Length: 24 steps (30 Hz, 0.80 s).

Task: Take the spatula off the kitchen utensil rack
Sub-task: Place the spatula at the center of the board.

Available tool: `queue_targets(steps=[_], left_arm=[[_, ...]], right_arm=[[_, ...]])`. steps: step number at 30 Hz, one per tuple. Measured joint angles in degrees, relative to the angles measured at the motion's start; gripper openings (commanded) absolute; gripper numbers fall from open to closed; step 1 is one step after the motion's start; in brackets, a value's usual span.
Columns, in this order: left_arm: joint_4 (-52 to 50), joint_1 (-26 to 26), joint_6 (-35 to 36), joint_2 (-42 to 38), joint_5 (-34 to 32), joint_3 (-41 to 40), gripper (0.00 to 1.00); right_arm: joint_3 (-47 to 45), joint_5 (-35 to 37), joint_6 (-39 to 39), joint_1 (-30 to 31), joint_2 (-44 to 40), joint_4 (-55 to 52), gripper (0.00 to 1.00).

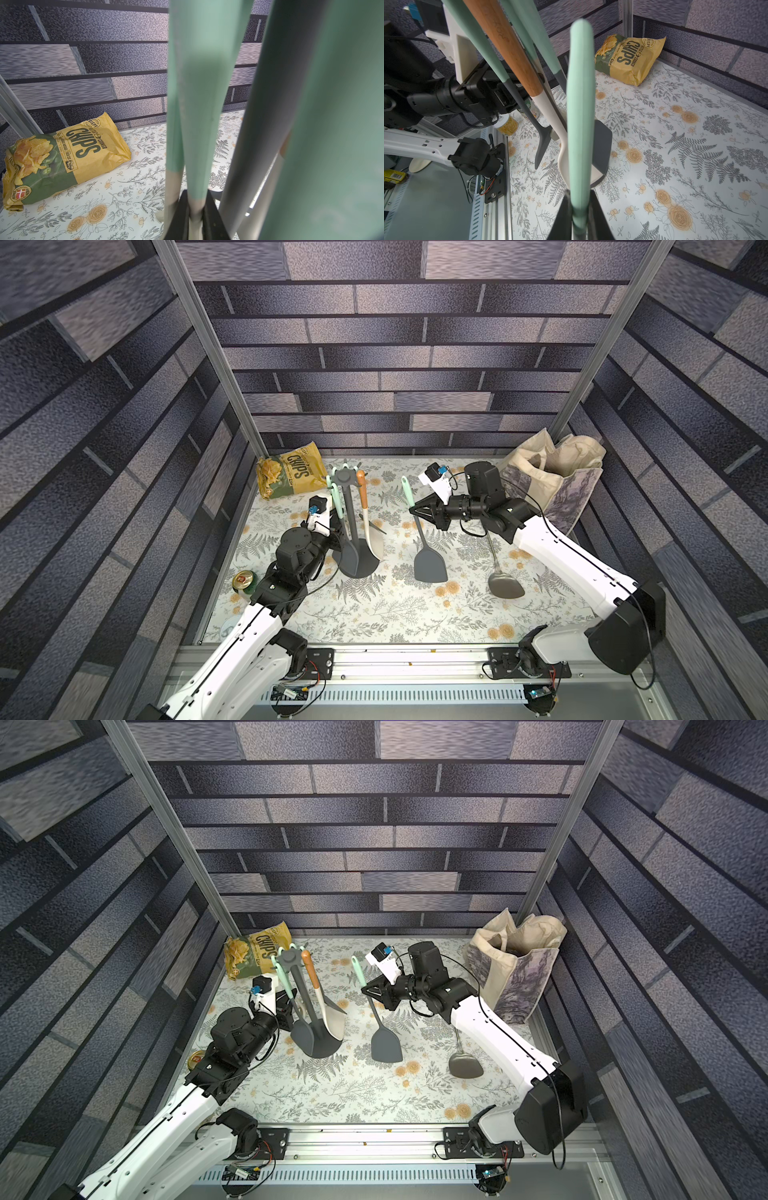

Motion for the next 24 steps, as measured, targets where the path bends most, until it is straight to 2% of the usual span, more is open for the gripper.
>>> queue_targets(steps=[10,24], left_arm=[[-0.13,0.0,0.0,0.0,-0.22,0.09,0.1],[-0.74,0.0,0.02,0.04,-0.42,0.42,0.1]], right_arm=[[-2.08,2.51,0.44,-7.26,0.59,-2.1,0.0],[-2.1,7.76,0.33,-15.78,6.88,-4.96,0.0]])
